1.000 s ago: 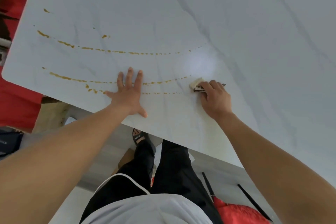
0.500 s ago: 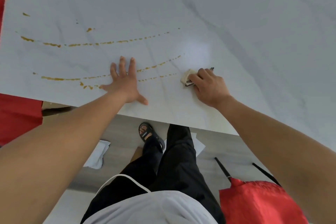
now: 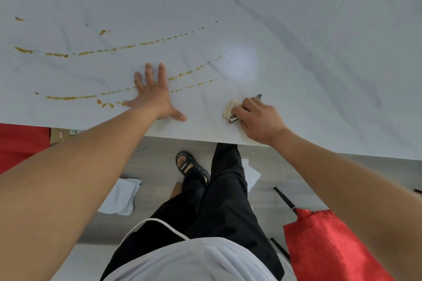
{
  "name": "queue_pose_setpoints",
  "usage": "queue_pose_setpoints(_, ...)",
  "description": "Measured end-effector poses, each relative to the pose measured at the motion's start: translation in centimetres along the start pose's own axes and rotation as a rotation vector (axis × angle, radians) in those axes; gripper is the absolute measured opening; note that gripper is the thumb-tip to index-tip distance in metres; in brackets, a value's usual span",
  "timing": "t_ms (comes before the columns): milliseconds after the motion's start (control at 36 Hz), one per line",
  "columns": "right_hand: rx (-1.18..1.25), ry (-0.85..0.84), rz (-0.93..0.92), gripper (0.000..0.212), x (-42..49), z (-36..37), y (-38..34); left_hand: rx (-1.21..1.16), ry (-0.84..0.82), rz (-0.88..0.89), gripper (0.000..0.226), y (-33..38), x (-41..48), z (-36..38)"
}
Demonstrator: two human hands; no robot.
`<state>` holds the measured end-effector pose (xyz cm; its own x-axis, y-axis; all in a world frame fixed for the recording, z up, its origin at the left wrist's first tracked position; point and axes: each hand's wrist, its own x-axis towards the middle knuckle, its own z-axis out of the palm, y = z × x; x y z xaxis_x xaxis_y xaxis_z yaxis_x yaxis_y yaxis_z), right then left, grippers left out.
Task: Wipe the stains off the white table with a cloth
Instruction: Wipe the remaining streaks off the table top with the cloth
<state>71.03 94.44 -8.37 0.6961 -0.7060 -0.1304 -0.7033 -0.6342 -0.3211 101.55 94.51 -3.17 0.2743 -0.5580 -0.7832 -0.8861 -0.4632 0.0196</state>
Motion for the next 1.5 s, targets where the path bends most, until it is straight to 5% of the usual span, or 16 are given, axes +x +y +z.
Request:
queue_pose_setpoints(278, 0.104, -0.178, 0.090, 0.035, -3.4, -0.2, -3.4, 0.000, -0.017, 0.012, 0.167, 0.0, -0.2, -0.2)
queue_pose_setpoints(361, 0.318, -0.313, 0.297, 0.032, -3.9, -1.6, -4.6, -0.010, -0.028, 0.033, 0.165, 0.0, -0.4, -0.3)
queue_pose_setpoints(500, 0.971, 0.089, 0.890, 0.019, -2.7, -6.3, -6.4, -0.007, 0.022, 0.042, 0.163, -1.9, -1.7, -1.5)
queue_pose_setpoints(611, 1.361, 0.369, 1.060, 0.011, -1.5, -8.8, -7.1, 0.000, 0.071, 0.032, 0.158, -6.3, -2.3, -3.4)
queue_pose_setpoints(694, 1.415, 0.432, 1.117, 0.015, -0.5, -9.7, -7.7, -0.009, 0.071, -0.031, 0.156, -10.7, -2.1, -4.8)
queue_pose_setpoints(889, 1.364, 0.451, 1.136, 0.017, 3.2, -10.7, -8.1, -0.076, -0.022, -0.090, 0.162, -17.4, -1.5, -5.3)
queue_pose_setpoints(1083, 1.246, 0.408, 1.094, 0.015, 9.8, -12.1, -3.8, -0.172, -0.086, -0.087, 0.161, -16.5, -0.6, -4.4)
queue_pose_setpoints(1250, 0.922, 0.440, 1.000, 0.011, 15.8, -14.0, 1.8, -0.187, -0.110, -0.137, 0.162, -15.3, -0.2, -5.0)
queue_pose_setpoints(1500, 0.271, 0.123, 0.639, 0.028, 26.9, -14.4, 10.4, -0.134, -0.148, -0.210, 0.159, -14.8, 0.8, -5.7)
